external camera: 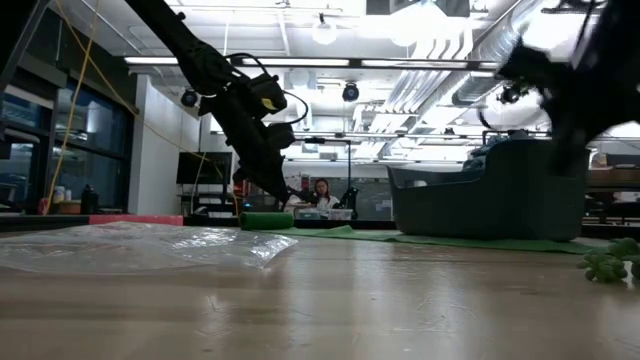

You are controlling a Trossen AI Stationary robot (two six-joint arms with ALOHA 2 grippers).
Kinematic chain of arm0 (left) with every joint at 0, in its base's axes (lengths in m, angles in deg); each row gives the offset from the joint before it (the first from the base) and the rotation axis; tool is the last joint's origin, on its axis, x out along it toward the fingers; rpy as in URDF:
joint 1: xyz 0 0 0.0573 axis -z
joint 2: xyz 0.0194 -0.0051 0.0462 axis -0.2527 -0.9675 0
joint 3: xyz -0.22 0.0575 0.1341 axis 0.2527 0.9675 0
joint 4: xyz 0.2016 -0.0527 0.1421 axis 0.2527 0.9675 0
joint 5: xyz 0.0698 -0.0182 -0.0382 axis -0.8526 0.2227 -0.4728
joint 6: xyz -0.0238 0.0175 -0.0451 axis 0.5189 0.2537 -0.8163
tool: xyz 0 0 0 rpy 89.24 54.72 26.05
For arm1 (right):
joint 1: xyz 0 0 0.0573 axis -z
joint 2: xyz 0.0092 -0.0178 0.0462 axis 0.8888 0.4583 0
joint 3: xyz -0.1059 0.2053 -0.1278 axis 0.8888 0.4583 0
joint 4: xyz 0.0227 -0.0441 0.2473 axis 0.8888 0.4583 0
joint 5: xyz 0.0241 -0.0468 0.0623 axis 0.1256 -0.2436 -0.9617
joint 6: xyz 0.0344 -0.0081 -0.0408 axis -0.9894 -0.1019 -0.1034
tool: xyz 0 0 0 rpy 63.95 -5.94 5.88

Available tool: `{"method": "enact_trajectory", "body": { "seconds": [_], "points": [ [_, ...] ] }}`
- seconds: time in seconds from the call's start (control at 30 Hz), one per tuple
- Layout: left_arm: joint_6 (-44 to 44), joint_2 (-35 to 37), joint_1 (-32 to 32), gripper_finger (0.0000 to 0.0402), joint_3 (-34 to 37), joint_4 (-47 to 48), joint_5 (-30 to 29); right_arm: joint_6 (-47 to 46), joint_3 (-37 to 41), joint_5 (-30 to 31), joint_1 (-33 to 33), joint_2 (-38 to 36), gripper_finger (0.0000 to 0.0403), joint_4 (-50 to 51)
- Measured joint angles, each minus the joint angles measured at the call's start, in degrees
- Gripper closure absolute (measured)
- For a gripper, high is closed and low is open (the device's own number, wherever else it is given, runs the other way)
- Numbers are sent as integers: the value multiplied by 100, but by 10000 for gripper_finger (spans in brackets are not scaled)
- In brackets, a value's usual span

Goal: Roll bandage
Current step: Move the blue bin to the top right of the table

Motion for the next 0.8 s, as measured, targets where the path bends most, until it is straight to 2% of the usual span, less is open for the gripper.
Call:
{"method": "enact_trajectory", "body": {
  "seconds": [0.17,0.27,0.33,0.43,0.5,0.67,0.8],
  "points": [
    [2,0,0,401,0,-13,0,1663,-359,809,136,79,403,-908],
    [3,0,0,401,0,-23,-5,1287,-351,1003,599,206,403,-317],
    [2,0,0,401,0,-16,-4,1090,-348,812,886,331,403,61],
    [5,0,-1,401,0,7,-4,1458,-345,248,1232,502,403,98],
    [7,0,0,401,0,9,-2,1655,-345,76,1401,570,403,95],
    [4,0,-1,401,0,9,-2,1001,-345,829,1692,564,403,742],
    [7,0,0,401,0,26,0,1024,-365,693,1806,446,403,1171]
  ]
}}
